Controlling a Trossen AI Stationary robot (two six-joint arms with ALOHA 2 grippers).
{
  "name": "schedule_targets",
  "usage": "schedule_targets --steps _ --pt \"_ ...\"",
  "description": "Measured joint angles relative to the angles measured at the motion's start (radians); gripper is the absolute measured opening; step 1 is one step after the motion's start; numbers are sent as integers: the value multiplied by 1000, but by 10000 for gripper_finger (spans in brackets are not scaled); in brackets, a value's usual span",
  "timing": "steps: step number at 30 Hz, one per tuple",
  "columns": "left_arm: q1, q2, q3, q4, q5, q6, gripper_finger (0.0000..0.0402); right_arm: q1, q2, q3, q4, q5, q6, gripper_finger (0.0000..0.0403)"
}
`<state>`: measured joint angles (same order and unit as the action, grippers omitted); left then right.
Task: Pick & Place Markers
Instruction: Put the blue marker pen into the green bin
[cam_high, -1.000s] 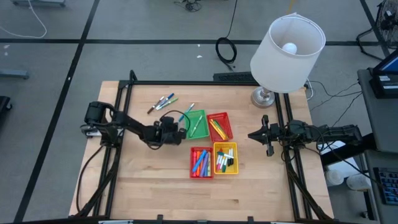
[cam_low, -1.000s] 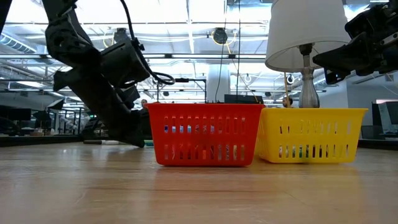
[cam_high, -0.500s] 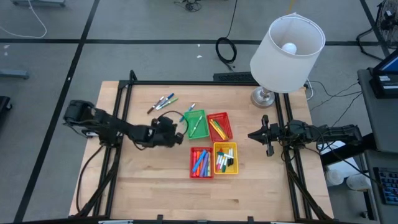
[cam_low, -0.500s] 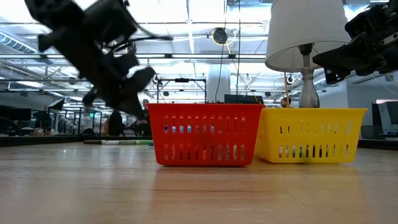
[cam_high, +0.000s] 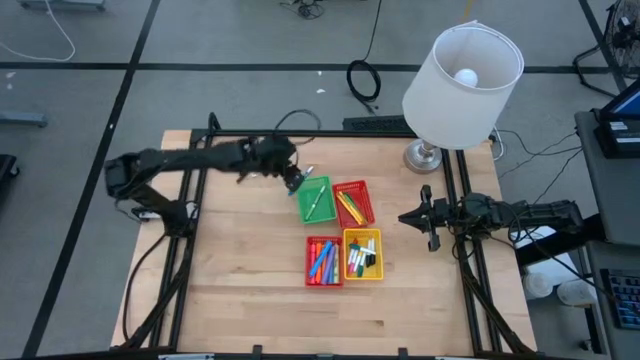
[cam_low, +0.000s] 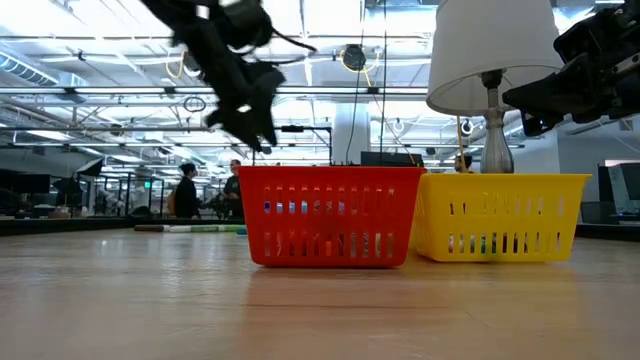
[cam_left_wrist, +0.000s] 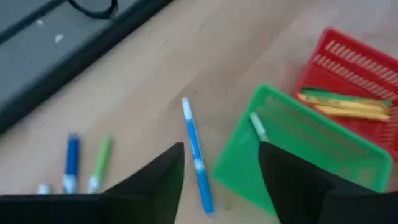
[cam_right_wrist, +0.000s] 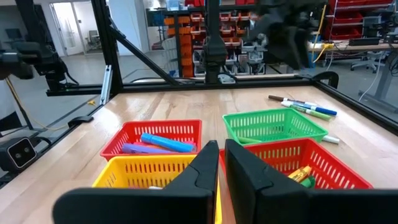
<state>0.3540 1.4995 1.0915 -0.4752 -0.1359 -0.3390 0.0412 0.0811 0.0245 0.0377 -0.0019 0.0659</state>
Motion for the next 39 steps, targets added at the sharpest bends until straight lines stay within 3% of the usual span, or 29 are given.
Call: schedule_targets --steps 4,12,19,24,39 --pt "54 126 163 -111 36 163 234 0 4 0 0 0 0 18" --pt "107 392 353 -193 111 186 210 0 8 0 1 0 0 18" --pt "125 495 367 -211 178 161 192 0 9 0 1 0 0 18" --pt "128 531 367 -210 132 155 191 0 9 0 1 0 0 18" --pt "150 571 367 -231 135 160 191 0 9 0 1 0 0 18"
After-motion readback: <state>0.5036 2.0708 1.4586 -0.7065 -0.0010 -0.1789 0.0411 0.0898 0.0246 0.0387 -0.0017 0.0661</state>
